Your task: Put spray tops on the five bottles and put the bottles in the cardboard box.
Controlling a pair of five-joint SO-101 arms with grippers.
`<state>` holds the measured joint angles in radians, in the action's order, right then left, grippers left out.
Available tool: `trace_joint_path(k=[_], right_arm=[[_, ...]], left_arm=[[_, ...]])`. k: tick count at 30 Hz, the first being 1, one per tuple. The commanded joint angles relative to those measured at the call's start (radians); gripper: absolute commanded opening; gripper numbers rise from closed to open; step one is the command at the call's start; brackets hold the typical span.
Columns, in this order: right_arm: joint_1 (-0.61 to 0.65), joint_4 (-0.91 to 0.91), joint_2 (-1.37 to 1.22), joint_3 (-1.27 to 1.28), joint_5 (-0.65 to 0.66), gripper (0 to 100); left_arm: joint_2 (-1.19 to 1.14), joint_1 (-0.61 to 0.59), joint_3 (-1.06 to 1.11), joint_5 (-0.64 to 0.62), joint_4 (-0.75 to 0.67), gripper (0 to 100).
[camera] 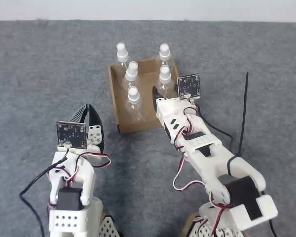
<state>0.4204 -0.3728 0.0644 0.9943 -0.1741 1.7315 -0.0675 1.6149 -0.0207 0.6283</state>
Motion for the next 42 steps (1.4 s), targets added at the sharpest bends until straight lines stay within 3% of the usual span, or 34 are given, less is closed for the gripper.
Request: trace_joint_path(k=[1,38,42], right_arm=[[-0.012,0.002,-0.016,-0.035,-0.005,9.5],[-0.008,0.002,-0.016,-0.035,-0.005,9.8],[-0.007,0.004,-0.016,-0.025,-0.005,18.2]], left_arm=[[0.017,-0.003,-0.005,0.009,-0.031,1],[0.017,-0.005,-0.005,0.009,-0.031,1],[0.017,-0.005,-0.005,0.009,-0.031,1]])
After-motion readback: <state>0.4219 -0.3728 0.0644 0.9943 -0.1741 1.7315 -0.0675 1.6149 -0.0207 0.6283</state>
